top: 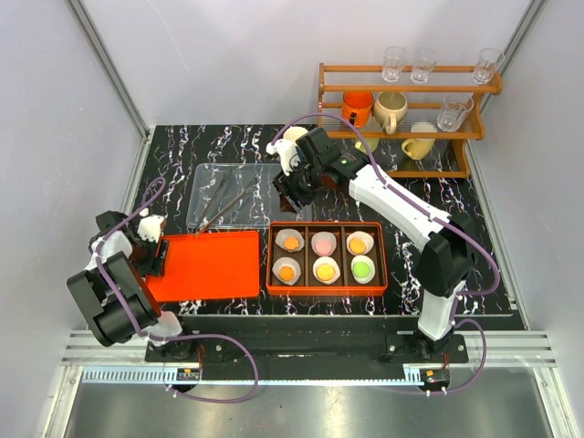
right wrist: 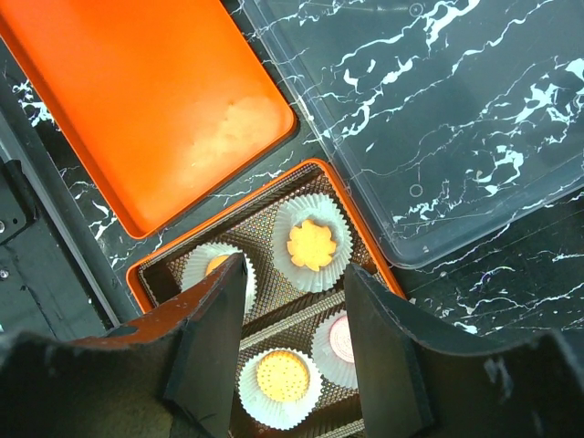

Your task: Pack the cookies

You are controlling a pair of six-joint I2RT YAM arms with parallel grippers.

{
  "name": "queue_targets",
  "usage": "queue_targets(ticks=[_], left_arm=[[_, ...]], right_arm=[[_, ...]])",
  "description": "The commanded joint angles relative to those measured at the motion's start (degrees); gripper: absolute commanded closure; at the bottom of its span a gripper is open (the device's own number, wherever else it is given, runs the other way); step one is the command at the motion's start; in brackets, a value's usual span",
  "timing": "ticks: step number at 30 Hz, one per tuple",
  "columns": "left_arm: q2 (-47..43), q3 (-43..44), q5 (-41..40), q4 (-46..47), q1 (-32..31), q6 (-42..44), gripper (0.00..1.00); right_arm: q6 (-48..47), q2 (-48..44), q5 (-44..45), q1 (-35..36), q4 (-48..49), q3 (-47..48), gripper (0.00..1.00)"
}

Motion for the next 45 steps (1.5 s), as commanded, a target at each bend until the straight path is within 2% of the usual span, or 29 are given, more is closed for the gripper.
queue_targets(ticks=[1, 7, 14, 21, 27, 31, 33, 35, 45], left_arm=[[1.4, 1.1, -0.9, 2.8, 0.5, 1.8, 0.38], [3.8, 1.9, -0.7, 2.7, 1.9, 3.2, 0.43], [6.8, 2.3, -1.2, 3.4, 4.1, 4.8, 0.53], [6.9, 0.7, -1.9, 4.3, 4.0, 5.6, 0.74], [7.1, -0.9, -2.1, 5.2, 4.0, 6.5, 0.78], [7.5, -2.1, -3.3, 6.1, 4.1, 7.6, 0.85], [7.2, -3.0, -4.1, 6.5, 4.1, 8.5, 0.96], [6.4, -3.8, -4.3, 6.7, 4.1, 9.1, 1.00], [0.8, -2.6, -2.8, 1.3, 4.0, 11.2, 1.00]], right_arm=[[0.0, -0.3, 1.0, 0.4, 0.9, 1.1, 0.45], [0.6, -0.5, 0.8, 0.5, 1.7, -0.4, 0.45], [0.8, -0.5, 0.9, 0.4, 2.0, -1.2, 0.45], [1.2, 0.1, 0.9, 0.4, 2.2, -1.1, 0.46], [1.4, 0.2, 1.2, 0.4, 1.9, -0.8, 0.46], [1.4, 0.1, 1.4, 0.5, 1.8, -1.0, 0.46], [1.4, -0.3, 1.6, 0.5, 1.7, -1.4, 0.46], [1.3, -0.5, 1.9, 0.4, 1.7, -1.7, 0.46], [1.4, -0.5, 1.9, 0.5, 1.8, -2.1, 0.46]])
